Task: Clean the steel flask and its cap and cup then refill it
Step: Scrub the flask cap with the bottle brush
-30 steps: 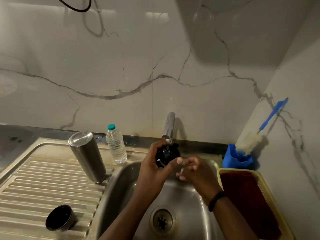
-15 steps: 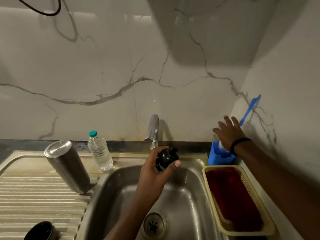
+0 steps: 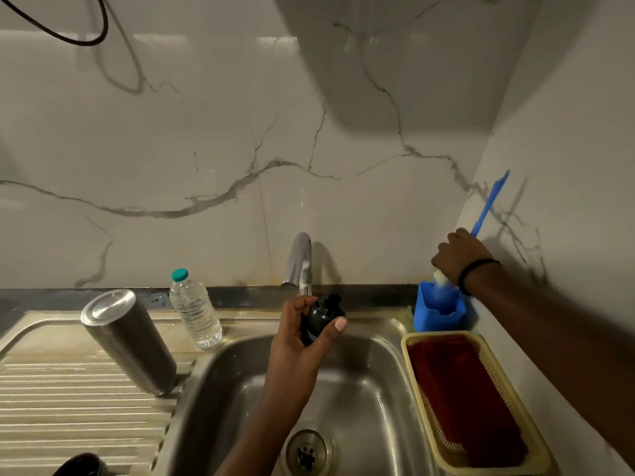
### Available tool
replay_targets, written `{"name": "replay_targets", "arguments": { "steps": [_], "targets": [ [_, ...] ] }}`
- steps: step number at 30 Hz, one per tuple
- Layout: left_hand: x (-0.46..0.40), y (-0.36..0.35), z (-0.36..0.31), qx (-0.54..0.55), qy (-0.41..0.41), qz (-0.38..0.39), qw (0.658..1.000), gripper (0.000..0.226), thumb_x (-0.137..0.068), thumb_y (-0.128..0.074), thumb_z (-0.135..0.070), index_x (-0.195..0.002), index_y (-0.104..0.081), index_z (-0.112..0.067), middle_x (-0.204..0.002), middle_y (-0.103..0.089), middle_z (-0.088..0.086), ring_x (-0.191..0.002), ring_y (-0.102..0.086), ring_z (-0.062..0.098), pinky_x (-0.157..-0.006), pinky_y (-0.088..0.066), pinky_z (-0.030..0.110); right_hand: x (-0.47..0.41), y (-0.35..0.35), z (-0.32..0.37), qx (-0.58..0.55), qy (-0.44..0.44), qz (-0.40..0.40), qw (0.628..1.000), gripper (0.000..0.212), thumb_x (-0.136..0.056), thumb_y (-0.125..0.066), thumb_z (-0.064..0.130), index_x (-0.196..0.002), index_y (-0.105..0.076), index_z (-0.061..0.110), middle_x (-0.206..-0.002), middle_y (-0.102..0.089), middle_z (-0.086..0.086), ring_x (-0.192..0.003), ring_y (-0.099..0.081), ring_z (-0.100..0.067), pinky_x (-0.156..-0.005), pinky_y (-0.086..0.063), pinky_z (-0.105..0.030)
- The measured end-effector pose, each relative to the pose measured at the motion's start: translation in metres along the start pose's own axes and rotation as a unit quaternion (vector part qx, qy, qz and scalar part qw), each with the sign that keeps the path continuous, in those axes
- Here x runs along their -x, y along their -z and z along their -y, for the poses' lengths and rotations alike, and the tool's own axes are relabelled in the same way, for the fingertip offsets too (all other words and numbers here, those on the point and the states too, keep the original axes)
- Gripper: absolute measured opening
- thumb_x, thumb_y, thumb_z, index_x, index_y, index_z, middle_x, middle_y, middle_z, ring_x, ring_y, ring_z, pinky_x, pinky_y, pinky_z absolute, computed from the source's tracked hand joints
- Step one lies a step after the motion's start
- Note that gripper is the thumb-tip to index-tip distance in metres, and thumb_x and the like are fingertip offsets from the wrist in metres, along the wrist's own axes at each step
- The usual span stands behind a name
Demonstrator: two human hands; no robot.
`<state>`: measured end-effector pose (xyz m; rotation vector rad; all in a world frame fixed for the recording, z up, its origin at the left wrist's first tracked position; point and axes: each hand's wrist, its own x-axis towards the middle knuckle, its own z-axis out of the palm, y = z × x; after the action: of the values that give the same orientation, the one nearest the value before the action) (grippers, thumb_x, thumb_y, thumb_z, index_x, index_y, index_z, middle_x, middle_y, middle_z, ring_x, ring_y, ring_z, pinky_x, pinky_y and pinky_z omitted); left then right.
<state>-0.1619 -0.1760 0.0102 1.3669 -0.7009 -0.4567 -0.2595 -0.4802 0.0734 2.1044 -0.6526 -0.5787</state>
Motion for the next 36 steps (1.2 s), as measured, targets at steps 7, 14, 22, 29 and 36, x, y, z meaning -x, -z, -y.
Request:
{"name": "replay_targets", "arguments": {
  "steps": [7, 14, 22, 29, 36],
  "targets": [
    [0.001, 0.000, 0.003, 0.034, 0.000, -0.011, 0.999, 0.029, -0.081, -0.075, -0.042, -0.107, -0.063, -0.036, -0.102, -0.069, -0.002, -0.098, -0.068, 0.023, -0.085, -0.059, 0.039, 0.028, 0.066, -0.061, -0.121, -0.097, -0.023, 0.988, 0.021, -0.094, -0.050, 0.037, -0.106, -0.064, 0.027, -0.102, -0.065, 0.004, -0.106, -0.059, -0.020, -0.092, -0.035, -0.037],
    [0.006, 0.012, 0.003, 0.087, 0.017, -0.049, 0.995, 0.028, -0.090, -0.070, -0.033, -0.115, -0.062, -0.024, -0.106, -0.071, 0.002, -0.097, -0.071, 0.025, -0.076, -0.059, 0.029, 0.083, 0.106, -0.081, -0.383, -0.105, -0.122, 0.909, 0.029, -0.083, -0.068, 0.053, -0.103, -0.063, 0.033, -0.089, -0.060, 0.002, -0.080, -0.056, -0.020, -0.068, -0.038, -0.032],
    [0.008, 0.037, 0.002, 0.132, 0.027, -0.118, 0.984, 0.036, -0.091, -0.056, -0.037, -0.122, -0.057, -0.021, -0.104, -0.072, 0.006, -0.093, -0.072, 0.024, -0.078, -0.058, 0.036, 0.132, 0.124, -0.003, -0.664, -0.003, -0.244, 0.707, 0.034, -0.076, -0.064, 0.060, -0.099, -0.056, 0.037, -0.084, -0.063, 0.010, -0.076, -0.060, -0.008, -0.067, -0.052, -0.034],
    [0.002, 0.060, 0.001, 0.214, 0.042, -0.133, 0.967, 0.040, -0.086, -0.054, -0.028, -0.125, -0.054, -0.023, -0.117, -0.060, 0.011, -0.090, -0.067, 0.019, -0.071, -0.057, 0.036, 0.137, 0.126, 0.090, -0.796, 0.119, -0.206, 0.556, 0.023, -0.087, -0.070, 0.032, -0.105, -0.056, 0.030, -0.095, -0.068, 0.006, -0.087, -0.066, -0.010, -0.074, -0.058, -0.037],
    [0.010, 0.070, 0.002, 0.072, 0.042, -0.110, 0.990, 0.048, -0.093, -0.066, -0.038, -0.136, -0.046, -0.034, -0.129, -0.062, -0.001, -0.110, -0.069, 0.016, -0.104, -0.050, 0.046, 0.130, 0.120, 0.117, -0.735, 0.165, -0.261, 0.604, 0.053, -0.093, -0.053, 0.053, -0.143, -0.035, 0.051, -0.122, -0.063, 0.019, -0.108, -0.062, -0.002, -0.086, -0.055, -0.031]
  ]
}}
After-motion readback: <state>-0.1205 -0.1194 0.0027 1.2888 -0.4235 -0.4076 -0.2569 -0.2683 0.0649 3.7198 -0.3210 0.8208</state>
